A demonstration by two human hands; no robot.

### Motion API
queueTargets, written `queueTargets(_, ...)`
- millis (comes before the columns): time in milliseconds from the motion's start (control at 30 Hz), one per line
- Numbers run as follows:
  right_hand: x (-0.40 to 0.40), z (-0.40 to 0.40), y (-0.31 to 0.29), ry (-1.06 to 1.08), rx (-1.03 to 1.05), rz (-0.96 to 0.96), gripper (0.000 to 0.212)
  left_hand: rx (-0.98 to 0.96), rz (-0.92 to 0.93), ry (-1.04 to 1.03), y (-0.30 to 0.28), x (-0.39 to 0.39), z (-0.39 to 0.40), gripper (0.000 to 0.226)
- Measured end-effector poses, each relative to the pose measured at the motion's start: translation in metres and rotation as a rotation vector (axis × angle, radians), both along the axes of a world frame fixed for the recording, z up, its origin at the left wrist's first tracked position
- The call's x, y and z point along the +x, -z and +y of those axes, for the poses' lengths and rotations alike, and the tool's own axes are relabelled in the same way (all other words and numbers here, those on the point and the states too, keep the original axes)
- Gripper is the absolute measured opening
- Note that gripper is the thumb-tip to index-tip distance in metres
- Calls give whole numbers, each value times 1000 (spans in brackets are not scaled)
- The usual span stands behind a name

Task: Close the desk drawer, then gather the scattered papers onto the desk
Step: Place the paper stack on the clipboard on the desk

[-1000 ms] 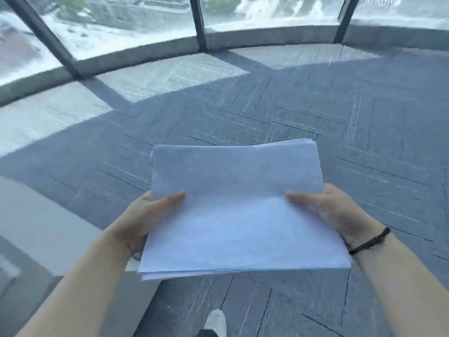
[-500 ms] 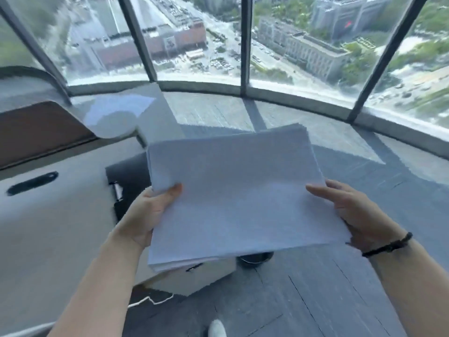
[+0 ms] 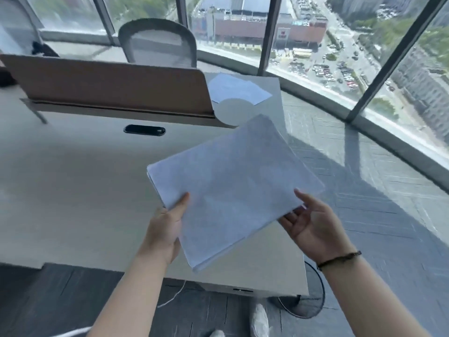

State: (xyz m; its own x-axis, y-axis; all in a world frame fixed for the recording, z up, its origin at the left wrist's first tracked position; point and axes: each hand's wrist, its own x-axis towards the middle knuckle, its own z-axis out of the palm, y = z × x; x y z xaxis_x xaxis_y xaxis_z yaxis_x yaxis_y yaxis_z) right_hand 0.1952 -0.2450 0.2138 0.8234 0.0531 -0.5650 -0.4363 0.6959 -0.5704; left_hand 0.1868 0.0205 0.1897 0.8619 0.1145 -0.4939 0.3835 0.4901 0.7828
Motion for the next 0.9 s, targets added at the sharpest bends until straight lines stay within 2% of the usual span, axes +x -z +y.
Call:
queueTargets(67,27,28,23,-69,-19,32,52,11,3,-26,14,8,-7,30)
queueTargets(200,81,55,61,-153,-120,0,34,37,11,34,30,26,-12,29)
queueTargets(300,120,37,65,-220,-265,-44,25,45,-38,-88,34,56,18,41)
queueTargets(367,141,20,71,-299,-339,-42,22,223,40,-53,37,79,30,48)
queueTargets(467,161,10,86,-410,-398,-38,16,452,96,198,54,114,7,53)
queueTargets(567,174,13,97,-430,-402,-90,23,563,48,162,77,137,-29,42)
queueTargets(667,189,10,109,-390,-460,-95,22,565,91,71,105,152,-40,27)
queueTargets(833,219,-2,156,-363,-580,58,22,627,170,173,152,176,-37,32)
queueTargets(900,231,-2,178,-373,-625,108,24,651,190,184,168,191,-39,16)
